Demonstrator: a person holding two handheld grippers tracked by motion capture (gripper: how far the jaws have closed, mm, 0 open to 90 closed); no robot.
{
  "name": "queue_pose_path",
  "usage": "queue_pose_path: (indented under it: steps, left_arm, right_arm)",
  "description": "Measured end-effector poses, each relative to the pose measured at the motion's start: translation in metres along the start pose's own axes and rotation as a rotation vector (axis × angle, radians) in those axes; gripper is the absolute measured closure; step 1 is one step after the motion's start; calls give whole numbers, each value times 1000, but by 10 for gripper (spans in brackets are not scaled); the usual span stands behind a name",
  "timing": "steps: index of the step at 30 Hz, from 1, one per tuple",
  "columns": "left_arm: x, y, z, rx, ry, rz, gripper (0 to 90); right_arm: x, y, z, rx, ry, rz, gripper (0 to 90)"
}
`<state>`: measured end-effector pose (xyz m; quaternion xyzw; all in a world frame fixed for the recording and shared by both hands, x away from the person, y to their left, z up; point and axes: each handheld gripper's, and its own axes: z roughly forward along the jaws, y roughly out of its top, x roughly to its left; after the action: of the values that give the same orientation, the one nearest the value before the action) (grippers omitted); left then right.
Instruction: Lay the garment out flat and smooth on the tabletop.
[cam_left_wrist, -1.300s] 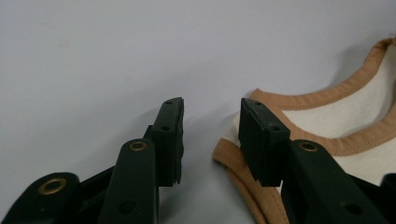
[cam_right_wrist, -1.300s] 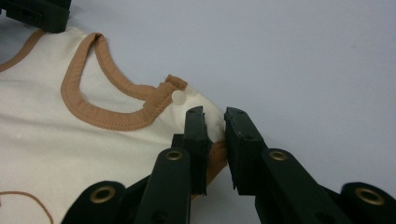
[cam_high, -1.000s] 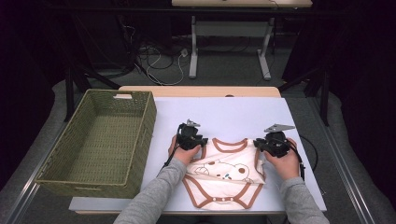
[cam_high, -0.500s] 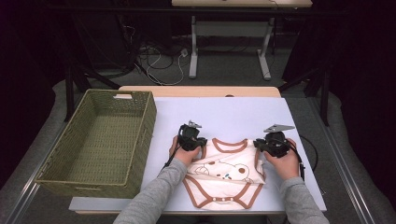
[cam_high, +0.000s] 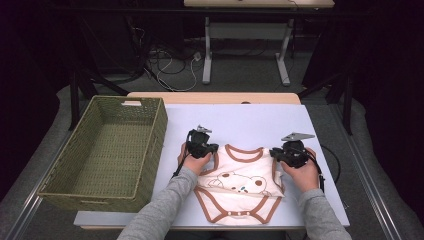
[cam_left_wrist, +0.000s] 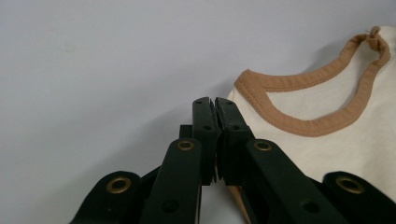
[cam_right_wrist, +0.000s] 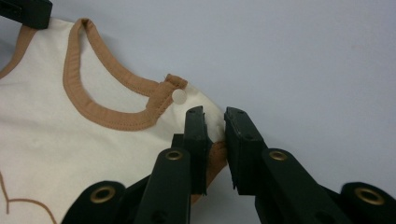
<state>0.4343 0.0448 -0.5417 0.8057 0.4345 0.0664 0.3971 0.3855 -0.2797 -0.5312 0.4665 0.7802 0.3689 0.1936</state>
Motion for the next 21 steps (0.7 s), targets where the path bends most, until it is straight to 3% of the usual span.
queue_pose_path:
  steps: [5, 8, 21]
  left_arm:
    - [3, 6, -8, -23, -4, -21, 875]
    - [5, 9, -13, -39, 0, -25, 875]
    - [14, 31, -31, -90, 22, -23, 875]
  right_arm:
    - [3, 8, -3, -24, 0, -9, 788]
    - [5, 11, -4, -55, 24, -1, 788]
    - [7, 47, 3, -38, -2, -89, 788]
